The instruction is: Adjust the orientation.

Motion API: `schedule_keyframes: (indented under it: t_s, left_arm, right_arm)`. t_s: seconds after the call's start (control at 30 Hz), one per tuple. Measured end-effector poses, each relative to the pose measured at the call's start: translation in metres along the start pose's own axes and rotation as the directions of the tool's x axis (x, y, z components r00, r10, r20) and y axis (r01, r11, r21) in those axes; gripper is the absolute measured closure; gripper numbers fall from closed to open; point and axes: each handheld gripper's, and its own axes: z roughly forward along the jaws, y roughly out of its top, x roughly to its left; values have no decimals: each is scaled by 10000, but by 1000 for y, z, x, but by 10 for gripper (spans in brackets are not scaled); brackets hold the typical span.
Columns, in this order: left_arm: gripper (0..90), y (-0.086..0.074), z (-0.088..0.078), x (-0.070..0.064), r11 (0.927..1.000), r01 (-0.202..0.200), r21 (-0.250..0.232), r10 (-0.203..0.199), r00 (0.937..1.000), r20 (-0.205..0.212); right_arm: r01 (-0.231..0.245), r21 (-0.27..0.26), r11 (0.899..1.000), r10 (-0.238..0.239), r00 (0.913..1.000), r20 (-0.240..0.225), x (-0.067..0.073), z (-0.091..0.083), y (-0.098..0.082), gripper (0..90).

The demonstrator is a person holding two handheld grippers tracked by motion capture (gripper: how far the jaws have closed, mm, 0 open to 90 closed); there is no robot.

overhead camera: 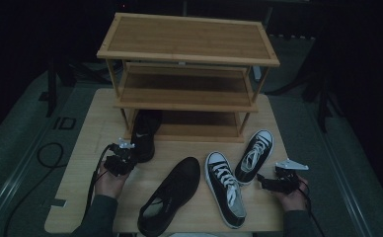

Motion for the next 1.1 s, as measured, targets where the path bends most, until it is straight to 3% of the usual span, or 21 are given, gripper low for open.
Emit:
schedule_keyframes:
  t_s: [0.3, 0.5, 0.63, 0.93, 1.1]
  left_arm:
    - [900, 10, 3, -2, 9999, -171, -17, 171, 9994, -294]
    - [900, 20, 6, 0, 9996, 37, -263, -53, 9980, -626]
    - [900, 24, 8, -4, 9995, -63, -301, 39, 9967, -814]
    - [900, 23, 22, -18, 9982, -569, 207, 579, 9971, -497]
    - [900, 26, 24, -19, 9988, -482, -21, 480, 9975, -519]
  right_arm:
    - [-1, -1, 10000, 1, 10000, 2, 0, 0, 0, 132]
    - [1, 2, 10000, -1, 10000, 5, 0, 0, 0, 132]
    - [3, 2, 10000, -3, 10000, 3, 0, 0, 0, 132]
    - [3, 2, 10000, -3, 10000, 3, 0, 0, 0, 132]
    - [3, 2, 10000, -3, 10000, 3, 0, 0, 0, 132]
